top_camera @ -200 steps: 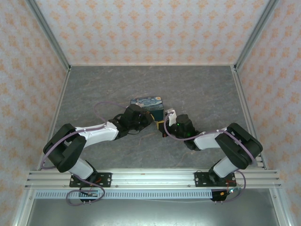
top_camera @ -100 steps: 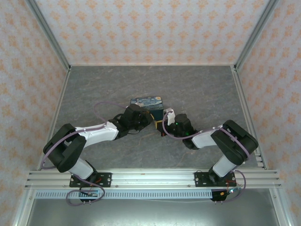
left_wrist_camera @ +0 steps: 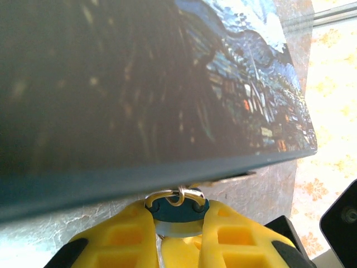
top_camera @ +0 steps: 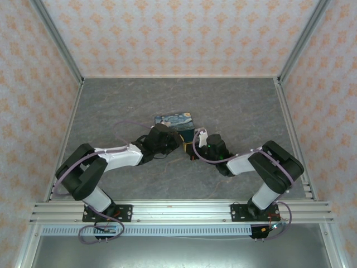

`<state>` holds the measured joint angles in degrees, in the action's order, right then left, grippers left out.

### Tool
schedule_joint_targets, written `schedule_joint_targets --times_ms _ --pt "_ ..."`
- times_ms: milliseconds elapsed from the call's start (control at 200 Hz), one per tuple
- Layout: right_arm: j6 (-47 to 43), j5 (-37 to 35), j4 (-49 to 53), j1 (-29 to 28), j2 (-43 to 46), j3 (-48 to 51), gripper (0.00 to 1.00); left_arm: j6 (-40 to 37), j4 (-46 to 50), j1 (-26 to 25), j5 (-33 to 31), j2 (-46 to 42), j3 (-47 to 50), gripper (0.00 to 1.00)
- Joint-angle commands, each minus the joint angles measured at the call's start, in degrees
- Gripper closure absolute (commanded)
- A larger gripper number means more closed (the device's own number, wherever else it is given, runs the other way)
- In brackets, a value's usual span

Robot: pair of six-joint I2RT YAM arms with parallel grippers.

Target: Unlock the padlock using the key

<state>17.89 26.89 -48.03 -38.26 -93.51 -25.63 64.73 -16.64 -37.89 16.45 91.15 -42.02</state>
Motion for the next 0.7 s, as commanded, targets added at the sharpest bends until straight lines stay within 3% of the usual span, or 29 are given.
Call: schedule_joint_targets --times_ms 0,200,696 --pt "5.7 0.8 -9.9 -0.6 -0.4 -0.2 1.00 0.9 -3.0 -1.7 2.5 3.2 -0.1 0.99" --pt "11.1 -0.9 -8.8 -0.7 -1.0 0.1 1.00 1.8 -5.7 -1.7 2.7 6.3 0.3 0.98" --pt "20.8 -1.7 -10.3 -1.5 -4.5 2.0 1.00 -1.6 1.4 -1.7 -2.1 -0.2 1.7 0.57"
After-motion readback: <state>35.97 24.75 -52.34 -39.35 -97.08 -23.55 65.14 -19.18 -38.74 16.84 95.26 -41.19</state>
